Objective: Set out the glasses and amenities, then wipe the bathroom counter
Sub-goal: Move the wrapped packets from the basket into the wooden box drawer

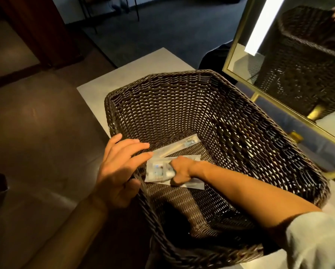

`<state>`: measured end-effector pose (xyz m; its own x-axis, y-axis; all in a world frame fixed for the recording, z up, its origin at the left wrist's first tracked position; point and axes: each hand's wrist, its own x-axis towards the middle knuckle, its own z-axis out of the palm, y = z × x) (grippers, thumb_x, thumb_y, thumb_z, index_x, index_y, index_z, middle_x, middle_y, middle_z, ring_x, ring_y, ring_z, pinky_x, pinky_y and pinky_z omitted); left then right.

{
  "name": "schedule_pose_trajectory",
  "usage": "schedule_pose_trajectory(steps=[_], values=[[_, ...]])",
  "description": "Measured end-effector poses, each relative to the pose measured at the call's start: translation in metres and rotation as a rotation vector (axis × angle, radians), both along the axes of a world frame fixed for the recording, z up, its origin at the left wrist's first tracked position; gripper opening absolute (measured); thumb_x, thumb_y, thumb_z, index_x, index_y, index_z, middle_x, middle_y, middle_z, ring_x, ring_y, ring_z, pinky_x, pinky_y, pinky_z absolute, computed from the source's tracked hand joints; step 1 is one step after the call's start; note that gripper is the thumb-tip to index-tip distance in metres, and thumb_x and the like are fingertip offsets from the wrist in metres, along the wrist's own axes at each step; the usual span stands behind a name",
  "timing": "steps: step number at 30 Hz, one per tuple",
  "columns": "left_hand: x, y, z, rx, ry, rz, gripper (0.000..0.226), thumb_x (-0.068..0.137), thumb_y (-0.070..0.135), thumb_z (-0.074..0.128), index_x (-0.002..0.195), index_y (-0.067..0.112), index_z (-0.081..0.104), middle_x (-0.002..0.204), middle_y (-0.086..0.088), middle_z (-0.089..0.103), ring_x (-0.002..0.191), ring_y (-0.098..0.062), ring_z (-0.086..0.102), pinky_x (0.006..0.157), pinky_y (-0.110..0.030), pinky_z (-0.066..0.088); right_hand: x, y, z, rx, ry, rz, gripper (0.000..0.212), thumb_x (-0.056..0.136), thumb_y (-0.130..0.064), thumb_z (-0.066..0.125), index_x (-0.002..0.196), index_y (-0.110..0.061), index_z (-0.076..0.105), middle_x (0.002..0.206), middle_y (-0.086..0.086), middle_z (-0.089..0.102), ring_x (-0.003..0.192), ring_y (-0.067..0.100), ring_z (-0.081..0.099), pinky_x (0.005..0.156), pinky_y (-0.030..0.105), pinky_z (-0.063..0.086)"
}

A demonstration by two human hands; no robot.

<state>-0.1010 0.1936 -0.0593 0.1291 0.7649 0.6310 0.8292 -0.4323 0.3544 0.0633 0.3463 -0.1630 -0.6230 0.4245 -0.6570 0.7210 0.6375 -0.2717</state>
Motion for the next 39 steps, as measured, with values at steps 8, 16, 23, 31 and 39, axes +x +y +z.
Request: schedule_pose_trajectory(steps=[8, 16, 23, 31, 39], values=[[-0.002, -0.002, 0.004, -0.036, 0.018, -0.011, 0.066, 0.104, 0.054, 0.015, 0.118, 0.012, 0.063, 0.123, -0.014, 0.069, 0.122, -0.031, 0.059, 0.118, -0.057, 0.025, 0.0, 0.027, -0.005, 0.102, -0.002, -0.062, 0.06, 0.067, -0.058, 0.079, 0.109, -0.02, 0.059, 0.099, 0.0, 0.063, 0.09, 0.022, 0.062, 0.089, 0.04, 0.056], [0.0, -0.002, 0.002, -0.044, 0.009, 0.007, 0.073, 0.104, 0.054, 0.014, 0.113, 0.007, 0.068, 0.122, -0.014, 0.069, 0.123, -0.026, 0.056, 0.12, -0.053, 0.022, -0.01, 0.002, -0.011, 0.024, -0.002, 0.101, 0.027, 0.079, -0.009, 0.071, 0.105, -0.005, 0.064, 0.1, 0.012, 0.068, 0.096, 0.029, 0.068, 0.086, 0.038, 0.059], [-0.002, -0.001, 0.006, -0.102, 0.057, 0.022, 0.078, 0.103, 0.057, 0.01, 0.114, 0.008, 0.069, 0.123, -0.016, 0.069, 0.123, -0.028, 0.055, 0.123, -0.049, 0.019, -0.015, 0.028, -0.002, 0.061, 0.113, -0.085, 0.068, 0.085, -0.029, 0.074, 0.139, -0.012, 0.036, 0.094, 0.0, 0.054, 0.082, 0.017, 0.059, 0.071, 0.027, 0.055], [0.0, -0.001, 0.004, -0.081, 0.054, 0.014, 0.076, 0.102, 0.057, 0.009, 0.113, 0.01, 0.068, 0.119, -0.016, 0.071, 0.119, -0.029, 0.059, 0.122, -0.049, 0.021, -0.018, 0.033, 0.005, 0.178, 0.062, 0.075, 0.034, 0.084, -0.013, 0.067, 0.116, -0.01, 0.058, 0.1, 0.005, 0.055, 0.091, 0.022, 0.058, 0.077, 0.027, 0.051], [-0.003, -0.002, 0.002, -0.03, 0.065, 0.015, 0.073, 0.103, 0.055, 0.014, 0.111, 0.01, 0.071, 0.117, -0.015, 0.072, 0.119, -0.03, 0.06, 0.119, -0.051, 0.026, -0.027, 0.065, 0.013, 0.229, -0.06, 0.034, 0.03, 0.086, -0.021, 0.07, 0.112, -0.01, 0.06, 0.105, 0.006, 0.064, 0.101, 0.023, 0.063, 0.091, 0.035, 0.051]])
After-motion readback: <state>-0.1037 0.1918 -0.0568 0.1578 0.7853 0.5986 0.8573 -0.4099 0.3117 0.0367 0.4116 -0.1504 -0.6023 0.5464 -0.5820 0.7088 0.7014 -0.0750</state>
